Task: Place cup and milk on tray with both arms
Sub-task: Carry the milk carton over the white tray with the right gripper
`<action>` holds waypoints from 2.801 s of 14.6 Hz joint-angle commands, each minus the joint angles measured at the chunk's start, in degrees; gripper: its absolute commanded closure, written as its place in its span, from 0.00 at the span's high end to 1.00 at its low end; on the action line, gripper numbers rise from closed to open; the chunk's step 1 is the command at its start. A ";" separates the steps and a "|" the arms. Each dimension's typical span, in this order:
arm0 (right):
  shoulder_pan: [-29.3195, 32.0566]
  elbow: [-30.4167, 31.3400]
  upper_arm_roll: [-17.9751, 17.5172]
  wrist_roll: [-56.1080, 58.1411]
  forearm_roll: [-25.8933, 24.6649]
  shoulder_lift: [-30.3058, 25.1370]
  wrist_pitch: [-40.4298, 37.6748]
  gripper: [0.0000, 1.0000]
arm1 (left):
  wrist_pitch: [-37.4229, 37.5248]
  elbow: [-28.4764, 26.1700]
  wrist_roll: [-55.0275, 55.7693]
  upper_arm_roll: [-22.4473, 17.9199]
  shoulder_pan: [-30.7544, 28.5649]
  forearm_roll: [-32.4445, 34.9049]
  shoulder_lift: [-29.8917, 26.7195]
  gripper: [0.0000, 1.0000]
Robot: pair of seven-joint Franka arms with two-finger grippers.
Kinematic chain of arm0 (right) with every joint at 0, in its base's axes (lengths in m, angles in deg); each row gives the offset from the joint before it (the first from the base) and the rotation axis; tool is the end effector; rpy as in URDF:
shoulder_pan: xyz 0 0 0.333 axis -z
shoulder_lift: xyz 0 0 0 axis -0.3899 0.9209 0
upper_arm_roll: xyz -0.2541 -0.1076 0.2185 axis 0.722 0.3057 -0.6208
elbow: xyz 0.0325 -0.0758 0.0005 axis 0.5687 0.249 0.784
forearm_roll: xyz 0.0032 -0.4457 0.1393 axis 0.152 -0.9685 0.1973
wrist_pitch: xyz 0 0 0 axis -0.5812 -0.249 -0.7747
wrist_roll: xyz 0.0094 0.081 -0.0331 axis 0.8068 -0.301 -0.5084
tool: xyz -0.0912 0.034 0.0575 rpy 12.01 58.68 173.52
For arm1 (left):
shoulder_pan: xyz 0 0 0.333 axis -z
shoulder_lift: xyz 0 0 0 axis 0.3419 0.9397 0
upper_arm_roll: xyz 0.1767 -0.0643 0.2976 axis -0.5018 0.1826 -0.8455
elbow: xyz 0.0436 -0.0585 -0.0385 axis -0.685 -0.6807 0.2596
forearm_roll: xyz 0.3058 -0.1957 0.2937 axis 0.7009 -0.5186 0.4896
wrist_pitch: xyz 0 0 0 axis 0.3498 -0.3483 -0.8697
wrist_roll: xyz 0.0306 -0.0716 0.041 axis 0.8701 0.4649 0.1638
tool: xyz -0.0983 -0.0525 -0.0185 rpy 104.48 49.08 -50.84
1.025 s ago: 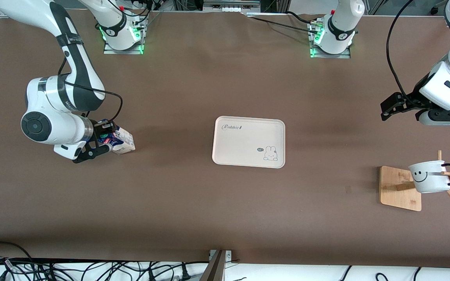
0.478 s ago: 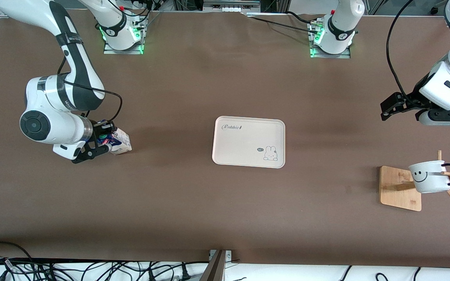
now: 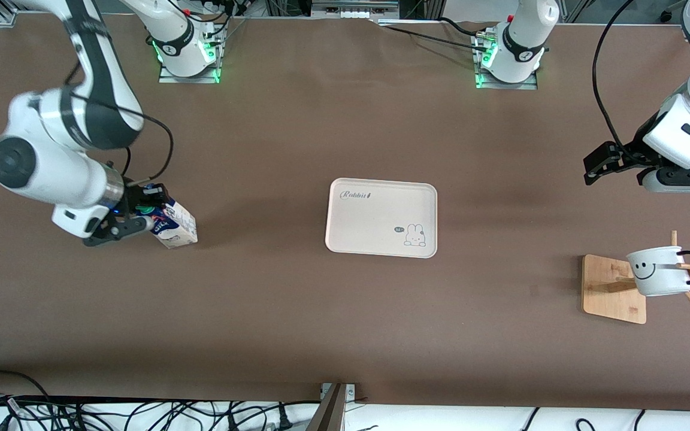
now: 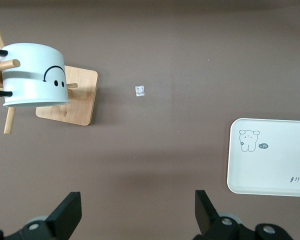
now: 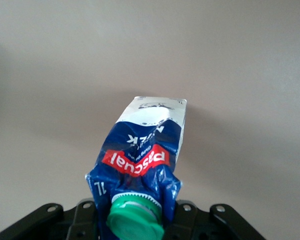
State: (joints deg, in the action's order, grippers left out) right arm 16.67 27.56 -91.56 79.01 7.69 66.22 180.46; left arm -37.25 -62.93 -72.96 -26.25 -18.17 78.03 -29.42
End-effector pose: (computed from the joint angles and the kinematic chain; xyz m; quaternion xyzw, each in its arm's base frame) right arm 0.6904 0.1082 0.4198 -0.9903 -0.1164 0.0475 0.0593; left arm 0.6599 -0.0510 0.6048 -0.9993 -0.0032 -0.0369 0.0062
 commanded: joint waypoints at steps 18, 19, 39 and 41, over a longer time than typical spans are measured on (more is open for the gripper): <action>-18.93 -9.23 -4.16 -29.35 3.13 1.40 -4.42 0.35 | 0.82 1.98 0.07 -0.54 -0.68 0.54 1.54 1.00; -20.08 -9.31 -4.16 -32.60 3.13 1.40 -3.99 0.35 | 0.82 1.98 -0.01 -0.81 -0.86 0.45 1.37 1.00; -30.10 -18.63 -4.25 -51.62 3.57 17.39 9.29 0.35 | -22.96 -19.09 -2.47 -4.32 -3.06 1.41 -9.53 1.00; -30.89 -18.72 -4.25 -51.35 3.57 18.71 9.29 0.35 | -30.87 -23.84 -2.47 -4.68 -3.06 1.41 -9.09 1.00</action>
State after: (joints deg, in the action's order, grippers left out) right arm -13.07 10.95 -95.97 27.32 11.77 82.93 189.91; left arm -61.30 -81.78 -74.38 -30.25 -21.37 78.11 -38.07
